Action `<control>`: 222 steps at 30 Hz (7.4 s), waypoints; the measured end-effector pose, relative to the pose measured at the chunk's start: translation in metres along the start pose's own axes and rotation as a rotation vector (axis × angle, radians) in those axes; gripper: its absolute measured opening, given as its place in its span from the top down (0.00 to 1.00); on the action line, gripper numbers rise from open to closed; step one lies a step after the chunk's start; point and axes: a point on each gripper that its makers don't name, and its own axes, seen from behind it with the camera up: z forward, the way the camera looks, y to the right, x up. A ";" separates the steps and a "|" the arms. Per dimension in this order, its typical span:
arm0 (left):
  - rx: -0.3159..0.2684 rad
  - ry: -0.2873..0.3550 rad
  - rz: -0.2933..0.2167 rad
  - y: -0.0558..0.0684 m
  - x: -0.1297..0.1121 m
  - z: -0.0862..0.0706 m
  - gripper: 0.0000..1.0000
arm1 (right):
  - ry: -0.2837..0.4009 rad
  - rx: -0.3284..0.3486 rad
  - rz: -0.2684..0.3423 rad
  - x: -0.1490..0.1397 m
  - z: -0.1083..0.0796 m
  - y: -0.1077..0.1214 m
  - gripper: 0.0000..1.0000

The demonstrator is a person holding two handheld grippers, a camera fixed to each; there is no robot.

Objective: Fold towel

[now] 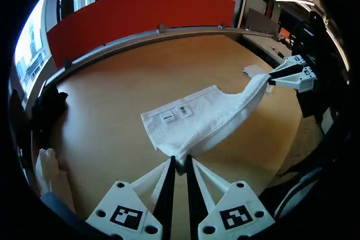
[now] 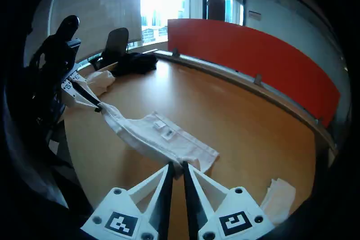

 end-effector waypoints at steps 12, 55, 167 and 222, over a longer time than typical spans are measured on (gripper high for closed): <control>0.007 -0.009 0.001 -0.003 0.002 0.009 0.84 | -0.020 0.000 -0.001 -0.007 0.009 0.002 0.84; 0.073 -0.074 0.032 -0.052 0.011 0.107 0.82 | -0.120 -0.049 0.038 -0.037 0.092 0.049 0.84; 0.215 -0.044 -0.102 -0.065 -0.036 0.103 0.52 | -0.157 -0.207 0.135 -0.086 0.079 0.066 0.05; 0.304 -0.036 -0.278 -0.075 -0.080 0.052 0.52 | -0.206 -0.076 0.005 -0.101 0.095 0.053 0.05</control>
